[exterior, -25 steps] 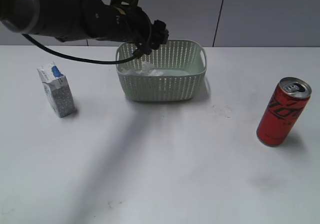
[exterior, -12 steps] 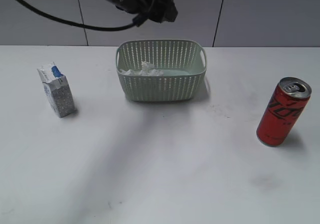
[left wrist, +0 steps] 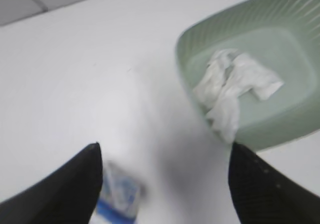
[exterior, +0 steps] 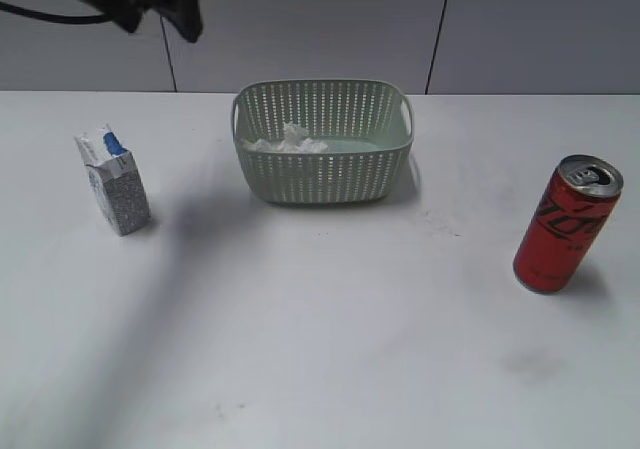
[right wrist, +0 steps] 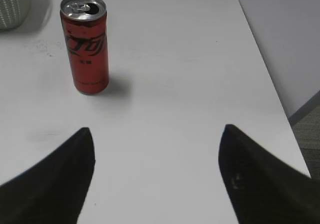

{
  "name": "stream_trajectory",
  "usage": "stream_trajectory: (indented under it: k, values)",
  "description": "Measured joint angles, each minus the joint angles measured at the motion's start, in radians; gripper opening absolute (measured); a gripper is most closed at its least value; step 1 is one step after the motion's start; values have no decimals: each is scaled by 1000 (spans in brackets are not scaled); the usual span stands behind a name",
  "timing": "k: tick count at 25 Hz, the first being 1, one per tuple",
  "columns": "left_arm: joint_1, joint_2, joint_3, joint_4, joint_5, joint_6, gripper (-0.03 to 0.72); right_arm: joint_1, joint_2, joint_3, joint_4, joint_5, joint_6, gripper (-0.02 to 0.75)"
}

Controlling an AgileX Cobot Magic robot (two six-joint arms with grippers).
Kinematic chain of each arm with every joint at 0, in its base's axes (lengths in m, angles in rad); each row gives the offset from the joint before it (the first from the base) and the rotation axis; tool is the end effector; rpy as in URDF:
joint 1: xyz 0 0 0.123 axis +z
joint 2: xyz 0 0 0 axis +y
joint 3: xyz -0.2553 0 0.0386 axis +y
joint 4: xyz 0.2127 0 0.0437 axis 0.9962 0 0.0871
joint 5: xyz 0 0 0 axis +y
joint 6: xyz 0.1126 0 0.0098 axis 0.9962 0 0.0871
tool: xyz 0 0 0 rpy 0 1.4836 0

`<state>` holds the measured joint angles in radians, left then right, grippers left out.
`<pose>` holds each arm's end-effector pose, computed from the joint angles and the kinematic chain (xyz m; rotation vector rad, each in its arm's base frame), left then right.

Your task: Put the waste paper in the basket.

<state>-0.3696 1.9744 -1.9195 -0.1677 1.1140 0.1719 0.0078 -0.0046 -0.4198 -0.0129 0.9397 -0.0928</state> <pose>0.3702 -0.1616 0.2762 0.6639 2.5733 -0.2893 0.0232 -0.0010 0.2409 -0.1014 1.9969 -0.0699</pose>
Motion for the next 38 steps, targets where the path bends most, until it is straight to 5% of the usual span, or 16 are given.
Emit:
stream_trajectory:
  k: [5, 15, 38]
  values:
    - [77, -35, 1, 118, 99, -92, 580, 0, 0, 0, 0, 0, 0, 585]
    - [282, -127, 71, 120, 102, -126, 580, 0, 0, 0, 0, 0, 0, 585]
    - [294, -765, 961, 137, 13, -127, 580, 0, 0, 0, 0, 0, 1, 585]
